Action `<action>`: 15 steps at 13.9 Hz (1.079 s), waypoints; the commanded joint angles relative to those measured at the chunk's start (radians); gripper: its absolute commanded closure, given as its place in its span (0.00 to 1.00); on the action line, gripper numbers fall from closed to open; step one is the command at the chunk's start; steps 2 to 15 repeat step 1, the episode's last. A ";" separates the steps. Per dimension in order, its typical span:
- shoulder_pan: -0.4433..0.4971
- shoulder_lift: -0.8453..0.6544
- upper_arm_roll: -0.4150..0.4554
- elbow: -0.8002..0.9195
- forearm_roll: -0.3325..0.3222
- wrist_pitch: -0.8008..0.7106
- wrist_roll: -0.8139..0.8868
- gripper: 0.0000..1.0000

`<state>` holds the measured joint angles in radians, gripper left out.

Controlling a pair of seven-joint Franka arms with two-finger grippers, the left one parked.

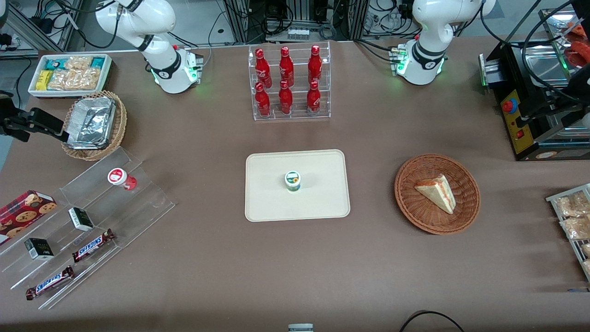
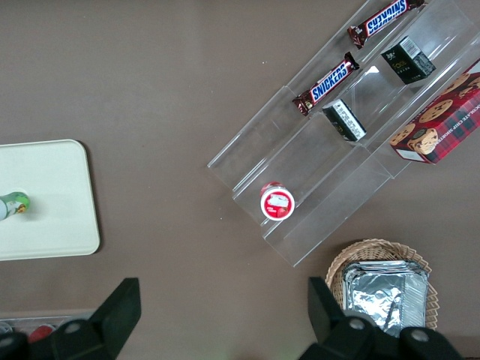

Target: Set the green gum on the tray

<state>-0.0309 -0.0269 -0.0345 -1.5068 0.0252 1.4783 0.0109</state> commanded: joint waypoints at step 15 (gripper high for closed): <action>-0.001 -0.004 -0.004 0.005 -0.002 -0.010 -0.017 0.01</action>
